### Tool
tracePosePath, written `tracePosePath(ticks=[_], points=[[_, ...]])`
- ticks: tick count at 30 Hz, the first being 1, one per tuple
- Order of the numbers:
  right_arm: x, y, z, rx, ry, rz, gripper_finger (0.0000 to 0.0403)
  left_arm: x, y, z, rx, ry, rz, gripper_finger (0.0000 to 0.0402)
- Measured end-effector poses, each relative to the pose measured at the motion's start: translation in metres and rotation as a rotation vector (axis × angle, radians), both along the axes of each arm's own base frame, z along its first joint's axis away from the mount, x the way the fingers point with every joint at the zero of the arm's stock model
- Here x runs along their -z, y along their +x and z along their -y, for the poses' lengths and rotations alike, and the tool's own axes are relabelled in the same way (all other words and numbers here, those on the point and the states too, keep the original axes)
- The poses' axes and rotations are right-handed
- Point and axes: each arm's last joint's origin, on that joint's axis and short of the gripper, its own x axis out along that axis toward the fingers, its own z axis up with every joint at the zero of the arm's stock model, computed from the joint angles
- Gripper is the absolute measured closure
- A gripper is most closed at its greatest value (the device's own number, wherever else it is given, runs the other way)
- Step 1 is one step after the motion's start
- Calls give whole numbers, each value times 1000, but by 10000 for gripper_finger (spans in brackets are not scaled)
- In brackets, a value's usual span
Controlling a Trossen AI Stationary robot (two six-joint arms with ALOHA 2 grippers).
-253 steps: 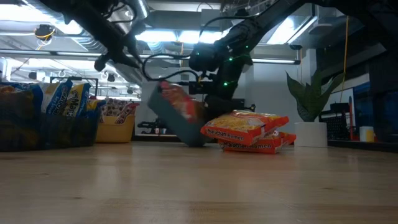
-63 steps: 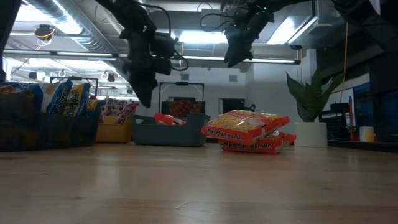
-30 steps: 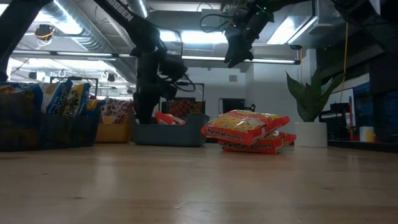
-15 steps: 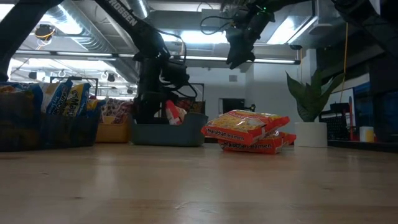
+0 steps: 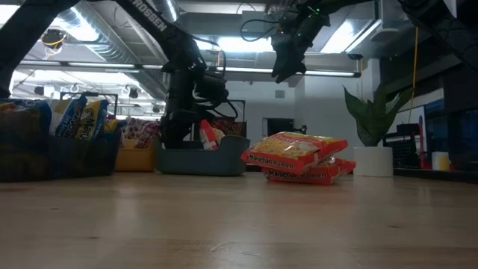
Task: Sort Maruchan noodles
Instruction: Put the orange noodle pack into the blue bin
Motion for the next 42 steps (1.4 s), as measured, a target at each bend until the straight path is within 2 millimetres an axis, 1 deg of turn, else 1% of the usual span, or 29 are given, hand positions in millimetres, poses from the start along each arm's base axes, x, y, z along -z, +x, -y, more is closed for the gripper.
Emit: tracePosePath(ticks=[2, 9, 15, 18, 20, 24, 28, 33, 36, 42], points=[[0, 0, 0, -2, 0, 4, 221, -7, 3, 0, 8, 25, -16, 401], [0, 1, -1, -15, 13, 17, 221, -44, 19, -1, 57, 154, -32, 401], [0, 1, -1, -15, 13, 17, 221, -73, 25, 7, 103, 236, -88, 401], [0, 1, -1, -19, 10, 16, 221, -82, 25, 11, 130, 290, -145, 401], [0, 1, -1, -21, 9, 16, 221, -82, 24, 12, 155, 328, -183, 401], [0, 1, -3, -56, 58, 44, 221, -72, 18, 9, 186, 326, -238, 401], [0, 1, -5, -88, 100, 72, 221, -68, 14, 7, 195, 419, -334, 401], [1, 0, -7, -97, 127, 69, 221, -68, 16, 7, 190, 412, -310, 401], [1, 0, -9, -133, 159, 85, 221, -68, 19, 8, 190, 420, -285, 398], [0, 0, -10, -158, 180, 114, 221, -68, 25, 14, 221, 459, -271, 361]])
